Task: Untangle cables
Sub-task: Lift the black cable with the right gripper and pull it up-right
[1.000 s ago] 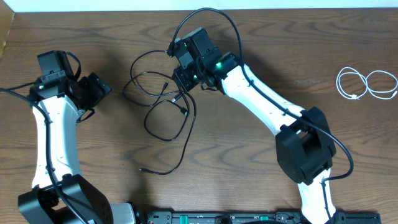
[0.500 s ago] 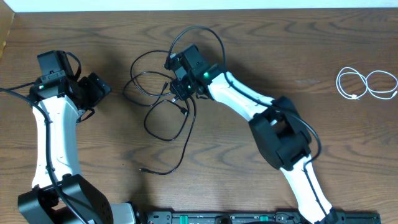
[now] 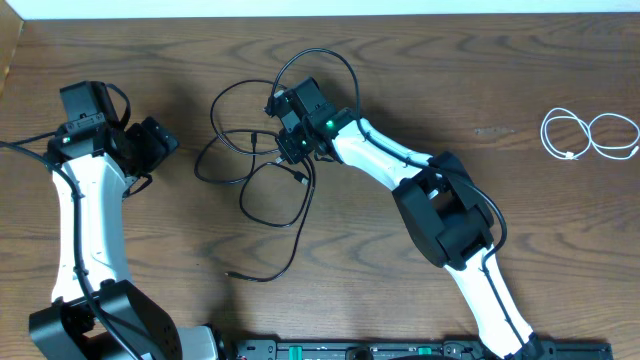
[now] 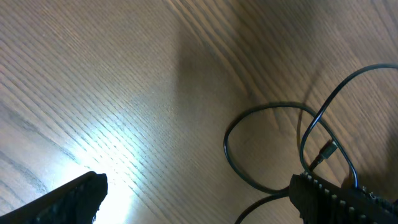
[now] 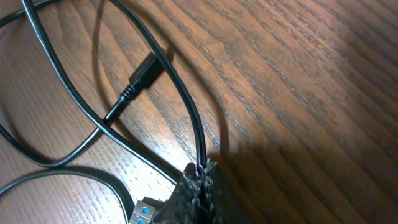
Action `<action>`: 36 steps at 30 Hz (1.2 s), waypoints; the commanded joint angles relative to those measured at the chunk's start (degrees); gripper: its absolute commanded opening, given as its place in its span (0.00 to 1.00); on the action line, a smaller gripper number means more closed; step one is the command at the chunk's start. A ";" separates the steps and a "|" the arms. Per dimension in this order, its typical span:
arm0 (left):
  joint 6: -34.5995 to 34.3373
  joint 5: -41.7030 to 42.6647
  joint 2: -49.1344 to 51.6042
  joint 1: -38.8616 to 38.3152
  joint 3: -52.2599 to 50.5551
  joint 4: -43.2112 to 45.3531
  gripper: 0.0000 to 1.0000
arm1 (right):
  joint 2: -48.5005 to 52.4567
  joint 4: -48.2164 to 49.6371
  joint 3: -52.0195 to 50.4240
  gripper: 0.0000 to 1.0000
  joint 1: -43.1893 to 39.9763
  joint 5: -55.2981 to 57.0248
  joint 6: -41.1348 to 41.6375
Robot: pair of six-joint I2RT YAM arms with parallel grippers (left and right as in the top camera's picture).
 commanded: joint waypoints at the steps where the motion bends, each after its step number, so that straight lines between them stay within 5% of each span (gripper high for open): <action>1: -0.33 -0.96 0.33 0.09 -0.33 -0.17 0.98 | -4.15 0.48 0.59 0.01 -0.94 -3.76 -0.50; 21: -0.31 -0.96 0.33 0.09 -0.33 -0.17 0.98 | -29.24 1.31 0.59 0.01 -1.05 -9.22 -8.48; 36: -0.33 -0.96 0.33 0.09 -0.33 -0.17 0.98 | -36.68 3.74 0.59 0.01 -1.01 -9.25 -9.90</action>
